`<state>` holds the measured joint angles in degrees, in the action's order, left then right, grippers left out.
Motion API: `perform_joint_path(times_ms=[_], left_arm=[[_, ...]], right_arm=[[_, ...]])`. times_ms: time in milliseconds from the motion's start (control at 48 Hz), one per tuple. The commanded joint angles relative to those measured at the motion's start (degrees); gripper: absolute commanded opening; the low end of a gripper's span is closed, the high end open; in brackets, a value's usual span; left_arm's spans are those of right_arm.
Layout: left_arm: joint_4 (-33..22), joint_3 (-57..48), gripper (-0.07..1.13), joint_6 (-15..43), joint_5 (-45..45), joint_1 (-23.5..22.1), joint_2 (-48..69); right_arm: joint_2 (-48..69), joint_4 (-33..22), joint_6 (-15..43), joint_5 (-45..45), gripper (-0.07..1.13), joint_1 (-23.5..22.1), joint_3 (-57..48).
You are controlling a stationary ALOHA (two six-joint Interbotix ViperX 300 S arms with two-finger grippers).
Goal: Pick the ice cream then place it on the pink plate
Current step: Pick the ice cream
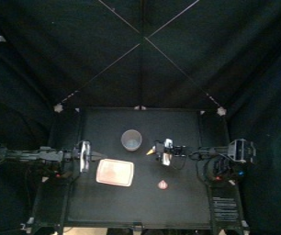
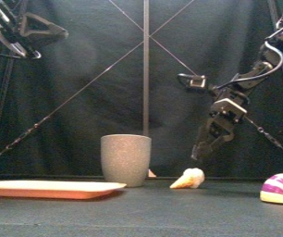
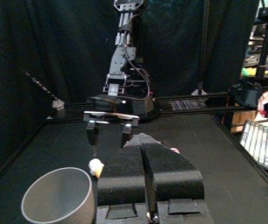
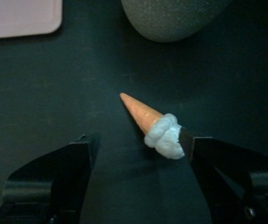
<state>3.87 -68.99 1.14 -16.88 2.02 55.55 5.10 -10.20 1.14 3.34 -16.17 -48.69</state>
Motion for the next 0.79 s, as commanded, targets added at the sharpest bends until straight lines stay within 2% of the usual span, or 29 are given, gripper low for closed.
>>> perform_joint_path(times_ms=[21,312,792], left_arm=[[-0.1,0.8,-0.04,0.1,-0.4,0.2,-0.1],[0.0,0.7,-0.04,0.1,-0.4,0.2,-0.1],[-0.1,0.7,-0.04,0.1,-0.2,0.2,-0.1]], right_arm=[[-1.6,-1.3,0.1,2.8,1.04,-1.3,3.8],[-3.3,-3.7,0.1,8.7,1.04,-3.9,6.0],[-6.8,-2.9,0.2,7.1,1.03,-1.6,8.3]])
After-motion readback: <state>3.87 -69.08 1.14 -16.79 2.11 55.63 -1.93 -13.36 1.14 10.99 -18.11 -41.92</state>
